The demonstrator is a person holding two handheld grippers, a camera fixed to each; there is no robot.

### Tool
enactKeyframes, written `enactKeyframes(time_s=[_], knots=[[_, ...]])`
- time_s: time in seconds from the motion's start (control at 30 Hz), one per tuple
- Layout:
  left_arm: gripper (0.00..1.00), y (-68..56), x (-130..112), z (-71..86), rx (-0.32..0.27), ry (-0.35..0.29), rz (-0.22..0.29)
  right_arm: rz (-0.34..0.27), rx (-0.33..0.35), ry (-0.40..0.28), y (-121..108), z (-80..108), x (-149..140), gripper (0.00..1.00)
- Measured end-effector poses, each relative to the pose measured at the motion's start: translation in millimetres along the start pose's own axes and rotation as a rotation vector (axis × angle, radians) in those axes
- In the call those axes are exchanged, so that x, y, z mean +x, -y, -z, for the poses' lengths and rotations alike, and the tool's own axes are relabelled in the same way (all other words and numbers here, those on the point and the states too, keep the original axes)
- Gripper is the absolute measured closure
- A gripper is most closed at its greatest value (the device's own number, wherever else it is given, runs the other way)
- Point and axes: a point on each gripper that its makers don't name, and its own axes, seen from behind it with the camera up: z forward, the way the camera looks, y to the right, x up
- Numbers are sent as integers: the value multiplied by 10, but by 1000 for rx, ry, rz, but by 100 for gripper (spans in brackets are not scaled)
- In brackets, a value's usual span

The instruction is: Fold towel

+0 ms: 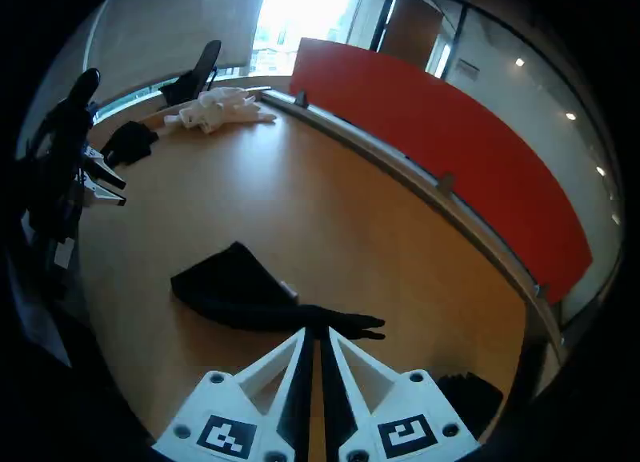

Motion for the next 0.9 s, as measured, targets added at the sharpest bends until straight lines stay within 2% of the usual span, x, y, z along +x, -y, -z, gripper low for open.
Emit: enactKeyframes(time_s=[0.43, 0.9], knots=[[33, -14, 9, -12, -4, -1, 1, 18, 22, -6, 92, -35, 66, 94], [33, -53, 48, -36, -17, -5, -4, 47, 88, 9, 416, -196, 63, 94]])
